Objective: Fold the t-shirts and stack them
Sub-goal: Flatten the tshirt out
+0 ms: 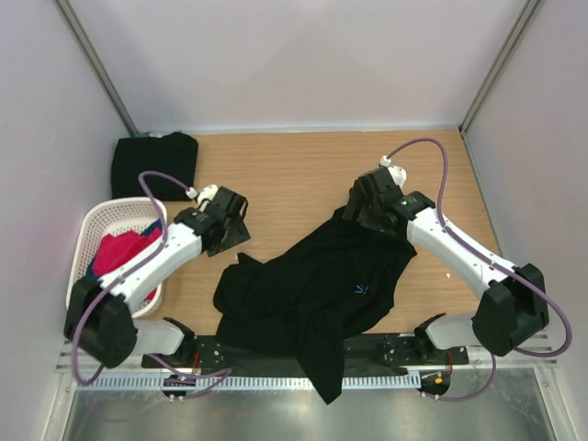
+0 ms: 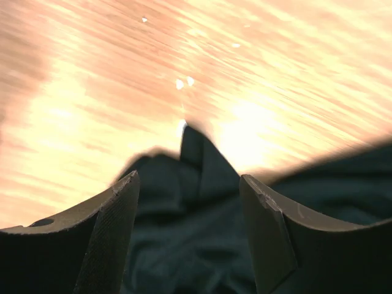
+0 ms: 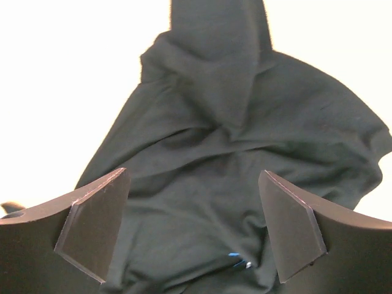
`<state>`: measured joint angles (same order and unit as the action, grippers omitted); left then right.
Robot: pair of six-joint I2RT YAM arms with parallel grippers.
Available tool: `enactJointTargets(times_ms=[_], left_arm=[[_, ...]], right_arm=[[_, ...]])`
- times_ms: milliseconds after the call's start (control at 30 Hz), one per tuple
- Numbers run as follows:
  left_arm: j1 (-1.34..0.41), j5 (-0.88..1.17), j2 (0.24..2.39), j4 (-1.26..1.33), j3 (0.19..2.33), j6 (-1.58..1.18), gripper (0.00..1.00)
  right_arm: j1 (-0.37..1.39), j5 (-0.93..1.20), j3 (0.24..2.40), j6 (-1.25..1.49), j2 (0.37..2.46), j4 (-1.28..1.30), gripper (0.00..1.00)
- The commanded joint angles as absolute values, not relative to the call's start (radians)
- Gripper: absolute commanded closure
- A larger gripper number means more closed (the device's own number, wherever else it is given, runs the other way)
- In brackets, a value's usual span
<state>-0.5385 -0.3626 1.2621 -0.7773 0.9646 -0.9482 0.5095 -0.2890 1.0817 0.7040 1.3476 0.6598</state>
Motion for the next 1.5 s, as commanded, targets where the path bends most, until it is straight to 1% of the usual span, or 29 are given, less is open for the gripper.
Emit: enactJointTargets(times_ms=[0, 33, 267, 367, 500, 567, 600, 700, 833, 900, 933, 967, 1000, 1033, 1167, 1233, 1400, 1433, 1467], left_arm=[[-0.505, -0.282, 1.389, -0.698, 1.017, -0.841, 0.33], [-0.500, -0.285, 1.447, -0.701, 1.040, -0.841, 0.34], [-0.499, -0.236, 1.583, -0.673, 1.025, -0.906, 0.37], [-0.499, -0.198, 1.609, -0.673, 1.009, -0.931, 0.40], [-0.500, -0.245, 1.620, -0.657, 0.999, -0.937, 0.44], [-0.497, -0.239, 1.632, -0.641, 1.000, -0.927, 0.50], [-0.497, -0.244, 1.652, -0.637, 1.002, -0.913, 0.55], [-0.497, -0.244, 1.681, -0.638, 1.000, -0.891, 0.62], [-0.495, -0.210, 1.700, -0.600, 0.974, -0.873, 0.67], [-0.489, -0.215, 1.701, -0.588, 0.973, -0.870, 0.72], [-0.486, -0.213, 1.701, -0.581, 0.974, -0.859, 0.81], [-0.477, -0.206, 1.698, -0.574, 0.979, -0.851, 0.86], [-0.473, -0.201, 1.695, -0.574, 0.985, -0.845, 0.95], [-0.466, -0.193, 1.694, -0.574, 0.992, -0.838, 1.00], [-0.437, -0.184, 1.620, -0.581, 1.046, -0.775, 1.00], [-0.433, -0.198, 1.585, -0.595, 1.071, -0.755, 1.00], [-0.426, -0.206, 1.497, -0.585, 1.137, -0.657, 1.00], [-0.426, -0.204, 1.491, -0.583, 1.147, -0.641, 1.00], [-0.425, -0.206, 1.483, -0.583, 1.166, -0.618, 1.00]], right_arm=[[0.466, -0.276, 1.127, 0.649, 1.390, 0.644, 0.08], [0.457, -0.275, 1.132, 0.646, 1.400, 0.649, 0.08], [0.379, -0.290, 1.189, 0.627, 1.460, 0.770, 0.08], [0.341, -0.276, 1.189, 0.644, 1.463, 0.824, 0.09], [0.330, -0.276, 1.170, 0.652, 1.453, 0.838, 0.09], [0.327, -0.272, 1.169, 0.649, 1.468, 0.838, 0.09], [0.325, -0.255, 1.173, 0.647, 1.476, 0.841, 0.09], [0.318, -0.259, 1.239, 0.647, 1.529, 0.867, 0.09], [0.318, -0.288, 1.318, 0.643, 1.588, 0.844, 0.09], [0.313, -0.298, 1.360, 0.631, 1.639, 0.825, 0.09], [0.310, -0.304, 1.382, 0.620, 1.666, 0.825, 0.09], [0.308, -0.313, 1.426, 0.609, 1.692, 0.819, 0.09], [0.305, -0.325, 1.446, 0.603, 1.745, 0.815, 0.09], [0.305, -0.334, 1.466, 0.598, 1.771, 0.798, 0.09], [0.299, -0.364, 1.505, 0.534, 1.891, 0.678, 0.11], [0.281, -0.330, 1.525, 0.538, 1.956, 0.631, 0.14], [0.271, -0.204, 1.621, 0.558, 2.058, 0.601, 0.34], [0.273, -0.193, 1.627, 0.563, 2.072, 0.598, 0.43], [0.272, -0.187, 1.626, 0.564, 2.075, 0.597, 0.49]])
